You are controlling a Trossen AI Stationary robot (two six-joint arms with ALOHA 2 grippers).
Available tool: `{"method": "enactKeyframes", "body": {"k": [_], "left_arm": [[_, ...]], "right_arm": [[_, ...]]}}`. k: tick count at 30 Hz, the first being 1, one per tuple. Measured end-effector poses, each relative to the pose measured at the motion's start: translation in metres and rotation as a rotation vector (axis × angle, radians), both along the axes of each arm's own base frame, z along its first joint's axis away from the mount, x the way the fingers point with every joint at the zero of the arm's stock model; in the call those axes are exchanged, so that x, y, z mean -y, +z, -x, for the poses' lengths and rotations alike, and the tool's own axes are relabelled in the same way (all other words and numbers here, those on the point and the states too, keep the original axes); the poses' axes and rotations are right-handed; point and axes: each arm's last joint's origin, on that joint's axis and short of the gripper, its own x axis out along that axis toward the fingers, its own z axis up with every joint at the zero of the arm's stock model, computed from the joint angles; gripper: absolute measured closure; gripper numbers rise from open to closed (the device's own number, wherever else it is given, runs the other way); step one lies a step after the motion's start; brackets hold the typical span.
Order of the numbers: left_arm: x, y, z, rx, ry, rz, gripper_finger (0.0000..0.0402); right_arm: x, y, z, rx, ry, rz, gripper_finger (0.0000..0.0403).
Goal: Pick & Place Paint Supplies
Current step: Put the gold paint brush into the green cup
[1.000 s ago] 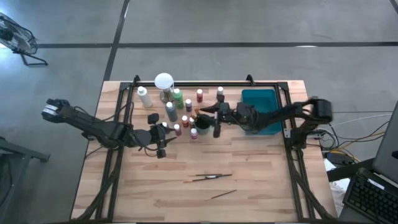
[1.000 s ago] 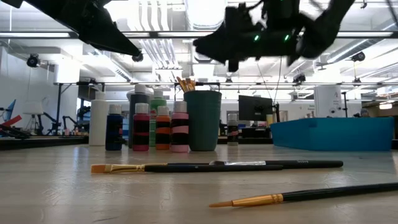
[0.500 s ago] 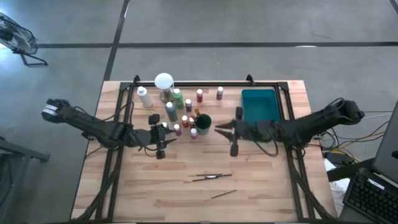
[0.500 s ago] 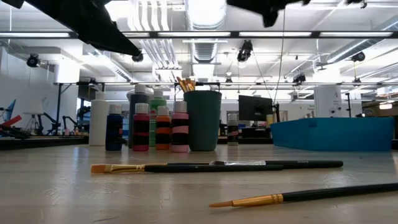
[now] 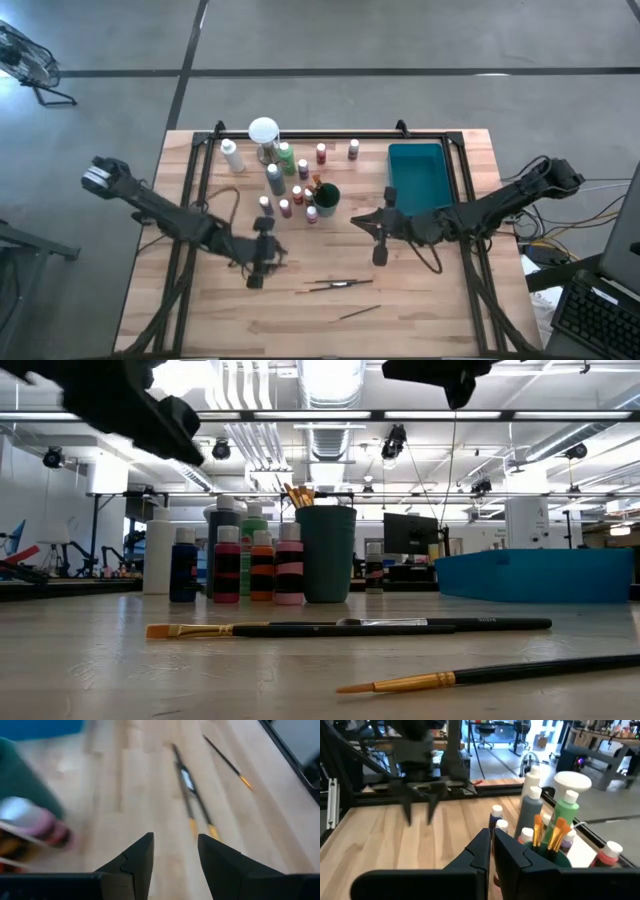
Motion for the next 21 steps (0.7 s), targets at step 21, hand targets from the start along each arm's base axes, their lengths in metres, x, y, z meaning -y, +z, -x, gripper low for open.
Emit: {"method": "enactKeyframes", "body": {"k": [21], "left_arm": [[0.079,-0.058,-0.02,-0.089,0.125,0.139,0.0242]], "right_arm": [[0.004,-0.008,0.003,-0.019,-0.085,0.028,0.0394]]}}
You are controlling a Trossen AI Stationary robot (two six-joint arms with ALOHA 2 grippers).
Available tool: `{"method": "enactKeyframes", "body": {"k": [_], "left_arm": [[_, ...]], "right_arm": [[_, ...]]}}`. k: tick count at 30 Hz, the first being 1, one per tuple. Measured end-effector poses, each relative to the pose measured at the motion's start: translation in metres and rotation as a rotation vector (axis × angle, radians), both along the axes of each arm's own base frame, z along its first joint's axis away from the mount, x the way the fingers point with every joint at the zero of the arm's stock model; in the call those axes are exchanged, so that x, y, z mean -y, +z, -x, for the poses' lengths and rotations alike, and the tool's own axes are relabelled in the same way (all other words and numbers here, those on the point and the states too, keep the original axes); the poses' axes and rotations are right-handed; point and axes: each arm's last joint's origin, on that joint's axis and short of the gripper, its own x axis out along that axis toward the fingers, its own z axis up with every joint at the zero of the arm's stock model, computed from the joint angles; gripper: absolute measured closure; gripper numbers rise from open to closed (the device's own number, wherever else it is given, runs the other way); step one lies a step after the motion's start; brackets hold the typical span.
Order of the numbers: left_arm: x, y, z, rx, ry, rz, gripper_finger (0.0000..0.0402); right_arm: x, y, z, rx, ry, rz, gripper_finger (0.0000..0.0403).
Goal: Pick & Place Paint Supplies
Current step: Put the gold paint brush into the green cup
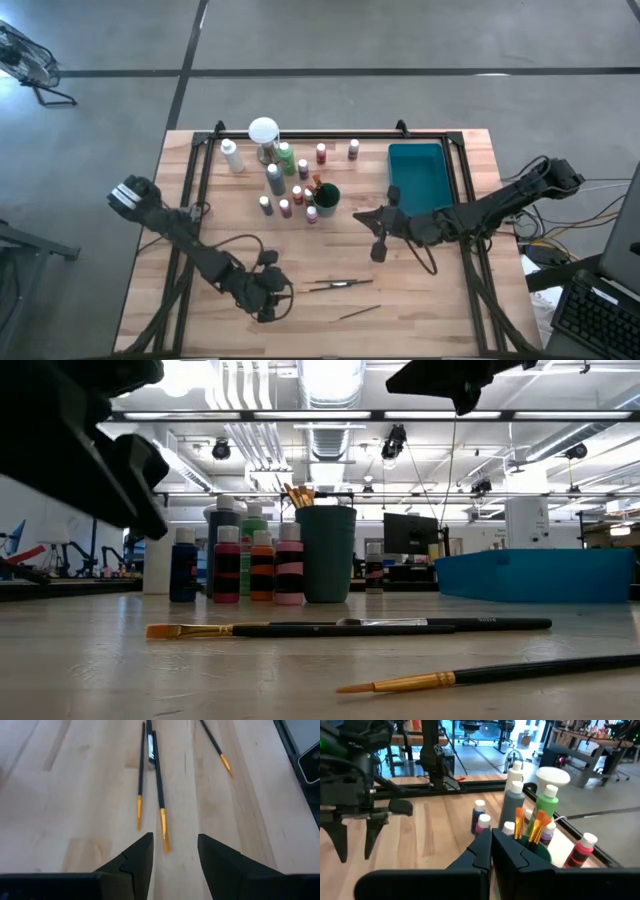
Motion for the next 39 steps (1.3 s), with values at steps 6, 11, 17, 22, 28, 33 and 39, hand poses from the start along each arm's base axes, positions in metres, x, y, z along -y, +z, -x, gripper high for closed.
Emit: {"method": "enactKeyframes", "body": {"k": [6,11,17,22,28,33,39], "left_arm": [[0.006,-0.01,-0.002,-0.007,0.002,0.008,0.0242],[0.008,-0.018,-0.004,-0.014,0.008,0.009,0.0242],[0.01,-0.025,-0.007,-0.003,0.026,0.001,0.0242],[0.01,-0.031,-0.008,-0.011,0.041,-0.015,0.0242],[0.011,-0.034,-0.01,-0.006,0.043,-0.013,0.0242],[0.01,-0.035,-0.011,-0.006,0.048,-0.017,0.0242],[0.009,-0.036,-0.011,0.0,0.06,-0.03,0.0242]], "right_arm": [[0.001,-0.008,0.002,-0.01,-0.009,-0.031,0.0394],[0.001,-0.011,0.003,-0.014,-0.012,-0.039,0.0394],[0.001,-0.01,0.003,-0.01,-0.01,-0.035,0.0394],[0.001,-0.01,0.003,-0.01,-0.01,-0.035,0.0394],[0.001,-0.01,0.003,-0.011,-0.009,-0.032,0.0394],[0.001,-0.01,0.003,-0.011,-0.009,-0.031,0.0394],[0.001,-0.011,0.003,-0.012,-0.009,-0.031,0.0394]]}}
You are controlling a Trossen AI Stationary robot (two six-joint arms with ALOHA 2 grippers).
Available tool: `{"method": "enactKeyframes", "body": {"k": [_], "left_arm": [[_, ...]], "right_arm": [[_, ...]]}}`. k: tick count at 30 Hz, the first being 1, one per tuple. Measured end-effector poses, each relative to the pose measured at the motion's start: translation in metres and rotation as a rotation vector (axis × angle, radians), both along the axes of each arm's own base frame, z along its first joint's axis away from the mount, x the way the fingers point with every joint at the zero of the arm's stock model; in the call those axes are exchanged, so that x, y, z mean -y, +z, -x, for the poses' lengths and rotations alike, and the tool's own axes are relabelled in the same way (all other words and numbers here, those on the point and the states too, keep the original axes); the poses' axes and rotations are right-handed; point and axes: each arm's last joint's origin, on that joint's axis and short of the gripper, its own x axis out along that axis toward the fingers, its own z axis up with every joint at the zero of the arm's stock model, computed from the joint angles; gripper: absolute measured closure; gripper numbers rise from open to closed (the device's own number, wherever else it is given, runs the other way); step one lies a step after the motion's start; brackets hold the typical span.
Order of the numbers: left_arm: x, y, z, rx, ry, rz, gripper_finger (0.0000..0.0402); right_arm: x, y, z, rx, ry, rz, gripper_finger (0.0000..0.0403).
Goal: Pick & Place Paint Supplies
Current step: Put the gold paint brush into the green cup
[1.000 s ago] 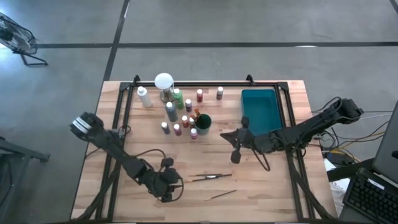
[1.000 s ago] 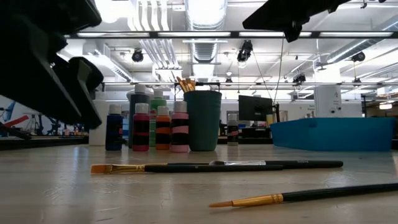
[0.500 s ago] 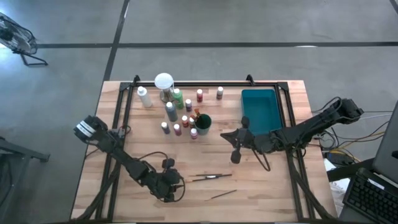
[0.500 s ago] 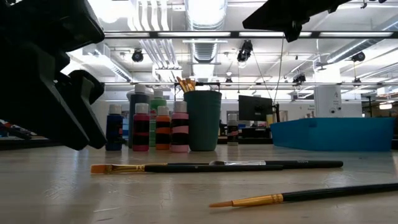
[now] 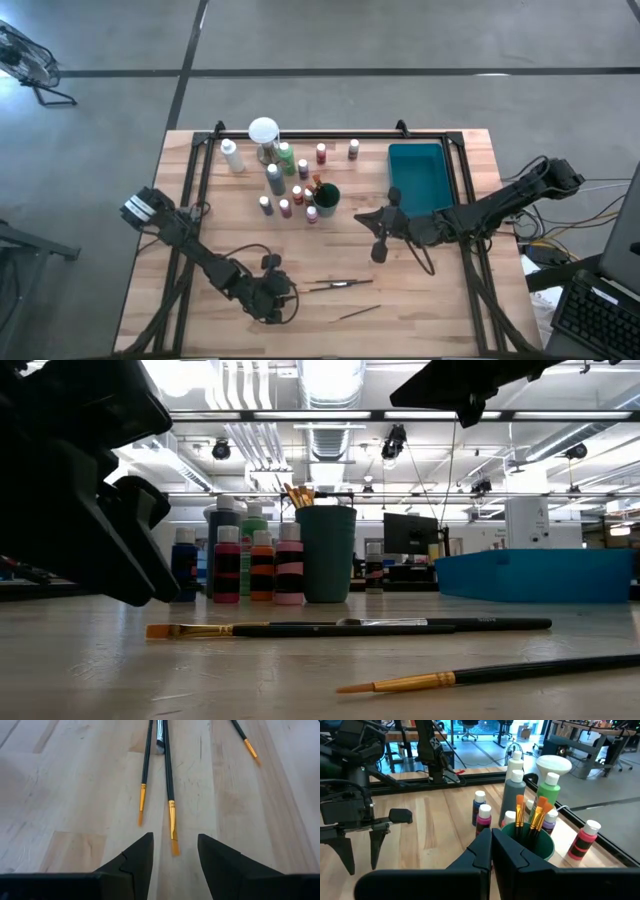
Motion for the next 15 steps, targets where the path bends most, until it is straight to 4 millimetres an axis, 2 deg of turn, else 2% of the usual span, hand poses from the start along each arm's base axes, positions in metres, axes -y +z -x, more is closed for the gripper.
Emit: {"method": "enactKeyframes", "body": {"k": [7,15], "left_arm": [[-0.001,-0.006,0.0,-0.001,0.004,0.009,0.0242],[0.002,-0.021,-0.005,-0.014,-0.009,0.007,0.0242]], "right_arm": [[0.0,0.0,0.0,0.0,0.0,0.0,0.0394],[0.0,0.0,0.0,0.0,0.001,0.0,0.0394]]}}
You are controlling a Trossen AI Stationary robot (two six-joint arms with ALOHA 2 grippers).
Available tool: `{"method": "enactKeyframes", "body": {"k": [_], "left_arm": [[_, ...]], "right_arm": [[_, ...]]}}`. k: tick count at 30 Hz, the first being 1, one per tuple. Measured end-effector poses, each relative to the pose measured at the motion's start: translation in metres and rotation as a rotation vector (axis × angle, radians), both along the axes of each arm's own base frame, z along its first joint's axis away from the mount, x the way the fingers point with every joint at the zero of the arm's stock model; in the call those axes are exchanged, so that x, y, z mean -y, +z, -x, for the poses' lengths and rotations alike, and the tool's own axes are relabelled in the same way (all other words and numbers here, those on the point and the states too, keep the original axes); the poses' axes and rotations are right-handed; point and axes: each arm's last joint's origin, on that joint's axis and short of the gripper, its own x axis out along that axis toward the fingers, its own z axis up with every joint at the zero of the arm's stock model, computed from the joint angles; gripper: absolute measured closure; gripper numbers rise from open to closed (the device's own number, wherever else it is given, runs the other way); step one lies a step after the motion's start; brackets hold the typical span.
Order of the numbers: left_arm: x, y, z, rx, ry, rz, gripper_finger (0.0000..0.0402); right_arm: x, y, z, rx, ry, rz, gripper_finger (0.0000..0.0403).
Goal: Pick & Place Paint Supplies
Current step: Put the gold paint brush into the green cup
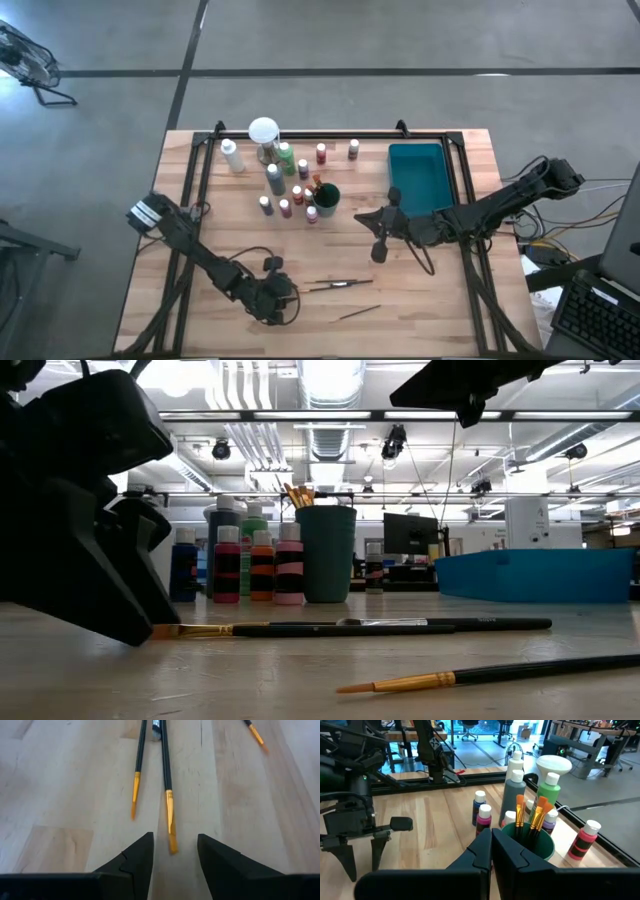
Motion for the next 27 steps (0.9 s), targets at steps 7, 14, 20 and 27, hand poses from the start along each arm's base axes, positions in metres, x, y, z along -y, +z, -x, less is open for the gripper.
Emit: {"method": "enactKeyframes", "body": {"k": [7,14,20,27], "left_arm": [[0.0003,-0.0003,-0.0007,0.004,-0.004,0.004,0.0261],[0.0003,-0.0006,-0.0009,0.0,-0.008,0.01,0.0325],[0.0008,-0.0006,-0.0009,-0.004,-0.02,0.017,0.0371],[0.0012,-0.0005,-0.0008,-0.008,-0.04,-0.003,0.0395]], "right_arm": [[0.0,0.0,0.0,0.0,0.0,0.0,0.0394],[0.0,0.0,0.0,0.0,0.0,0.0,0.0394],[0.0,0.0,0.0,0.0,0.0,0.0,0.0394],[0.0,-0.0001,0.0,0.0,0.0,0.0,0.0394]]}}
